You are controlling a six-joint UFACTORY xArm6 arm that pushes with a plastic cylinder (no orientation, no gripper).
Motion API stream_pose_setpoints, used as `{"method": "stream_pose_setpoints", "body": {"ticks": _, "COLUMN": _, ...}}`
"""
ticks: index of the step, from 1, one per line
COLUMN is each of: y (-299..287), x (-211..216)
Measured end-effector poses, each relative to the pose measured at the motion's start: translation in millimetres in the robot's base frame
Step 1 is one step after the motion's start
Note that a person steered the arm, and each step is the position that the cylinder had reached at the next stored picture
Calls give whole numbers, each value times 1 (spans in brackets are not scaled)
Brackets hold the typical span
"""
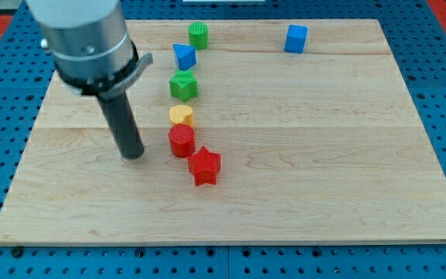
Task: Push the red circle into the red star
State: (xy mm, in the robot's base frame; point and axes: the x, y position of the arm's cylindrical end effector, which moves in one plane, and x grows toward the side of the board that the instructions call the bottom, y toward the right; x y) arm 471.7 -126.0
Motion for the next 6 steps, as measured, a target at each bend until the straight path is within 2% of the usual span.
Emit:
{"method": "stream_pose_setpoints", "body": {"ticks": 1, "y": 46, "x": -10}}
{"method": "stream_pose_setpoints", "body": {"ticks": 2, "y": 77, "x": 8}}
{"method": "stream_pose_setpoints", "body": {"ticks": 3, "y": 52, "x": -30}}
{"method": "stream_pose_setpoints", "body": {"ticks": 4, "y": 31, "x": -48}}
{"method": "stream_pose_setpoints", "body": {"ticks": 5, "y": 9, "x": -49}}
{"method": "stream_pose_setpoints", "body": {"ticks": 6, "y": -40, "x": -50}}
